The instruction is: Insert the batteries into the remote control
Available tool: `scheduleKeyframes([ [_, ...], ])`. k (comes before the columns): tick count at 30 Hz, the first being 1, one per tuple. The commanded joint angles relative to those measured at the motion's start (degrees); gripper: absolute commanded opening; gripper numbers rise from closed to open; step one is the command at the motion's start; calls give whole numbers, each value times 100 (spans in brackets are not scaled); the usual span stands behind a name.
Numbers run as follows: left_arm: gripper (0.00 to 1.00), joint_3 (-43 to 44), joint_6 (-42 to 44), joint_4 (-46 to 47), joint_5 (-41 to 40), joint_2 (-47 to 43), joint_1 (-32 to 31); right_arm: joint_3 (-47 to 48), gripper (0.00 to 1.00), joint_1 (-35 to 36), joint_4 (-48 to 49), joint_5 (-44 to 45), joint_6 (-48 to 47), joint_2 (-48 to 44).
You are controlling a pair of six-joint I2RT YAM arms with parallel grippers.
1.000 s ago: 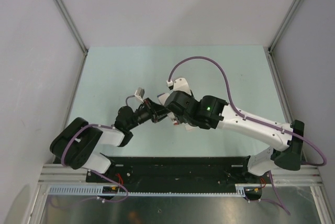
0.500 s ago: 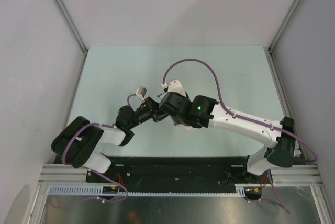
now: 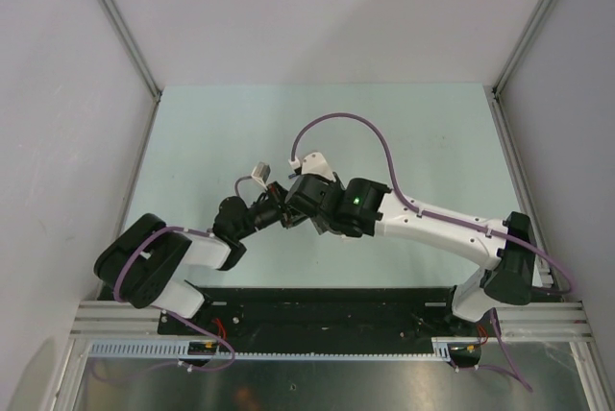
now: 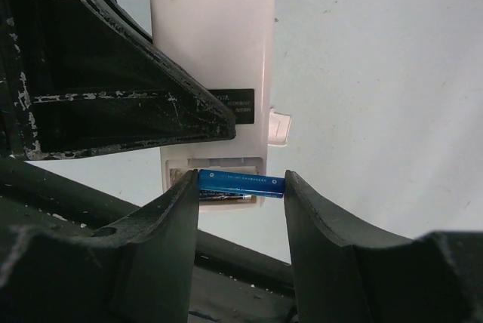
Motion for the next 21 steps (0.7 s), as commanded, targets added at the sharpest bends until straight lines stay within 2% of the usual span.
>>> scheduleKeyframes([
  [1,0,-17,-11,888,-45,-64,-52,197,28,79,-136,163,-5,77],
  [14,0,18,-11,879,-54,15,-52,425,32,228,-497,462,100,394],
  [21,0,18,-2,879,-45,24,-52,434,47,220,-488,470,162,411],
])
